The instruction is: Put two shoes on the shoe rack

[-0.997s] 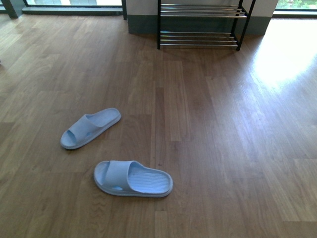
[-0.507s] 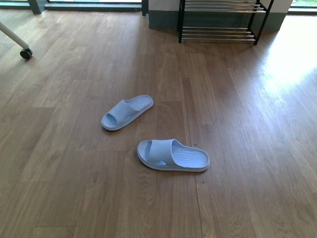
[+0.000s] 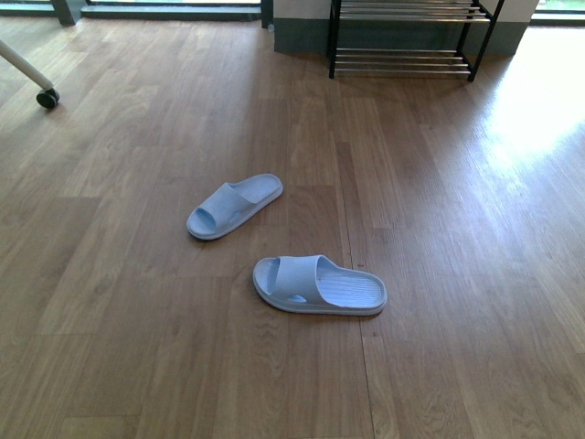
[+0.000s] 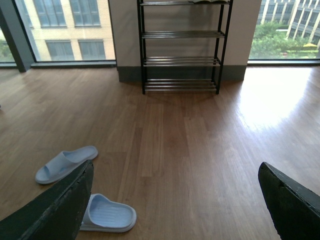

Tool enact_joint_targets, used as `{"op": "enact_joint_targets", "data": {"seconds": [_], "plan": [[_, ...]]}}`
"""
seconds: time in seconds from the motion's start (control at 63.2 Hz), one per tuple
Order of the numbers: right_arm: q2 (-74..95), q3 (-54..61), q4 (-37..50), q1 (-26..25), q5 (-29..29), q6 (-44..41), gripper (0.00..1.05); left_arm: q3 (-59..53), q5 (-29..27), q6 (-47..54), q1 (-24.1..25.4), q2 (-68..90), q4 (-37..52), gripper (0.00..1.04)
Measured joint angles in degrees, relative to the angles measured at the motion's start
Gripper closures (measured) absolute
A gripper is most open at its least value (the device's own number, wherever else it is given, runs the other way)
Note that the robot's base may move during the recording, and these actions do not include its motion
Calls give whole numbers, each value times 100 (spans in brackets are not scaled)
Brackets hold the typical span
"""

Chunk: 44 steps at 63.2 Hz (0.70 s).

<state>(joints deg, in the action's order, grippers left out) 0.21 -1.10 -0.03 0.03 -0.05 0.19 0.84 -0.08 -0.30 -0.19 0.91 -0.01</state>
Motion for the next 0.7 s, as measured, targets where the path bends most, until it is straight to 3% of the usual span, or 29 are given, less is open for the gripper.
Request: {"op": "enact_joint_targets", "data": {"seconds": [0.697], "plan": [[-2, 0, 0, 0, 2, 0, 9, 0, 4, 0, 0, 0, 0, 9]]}}
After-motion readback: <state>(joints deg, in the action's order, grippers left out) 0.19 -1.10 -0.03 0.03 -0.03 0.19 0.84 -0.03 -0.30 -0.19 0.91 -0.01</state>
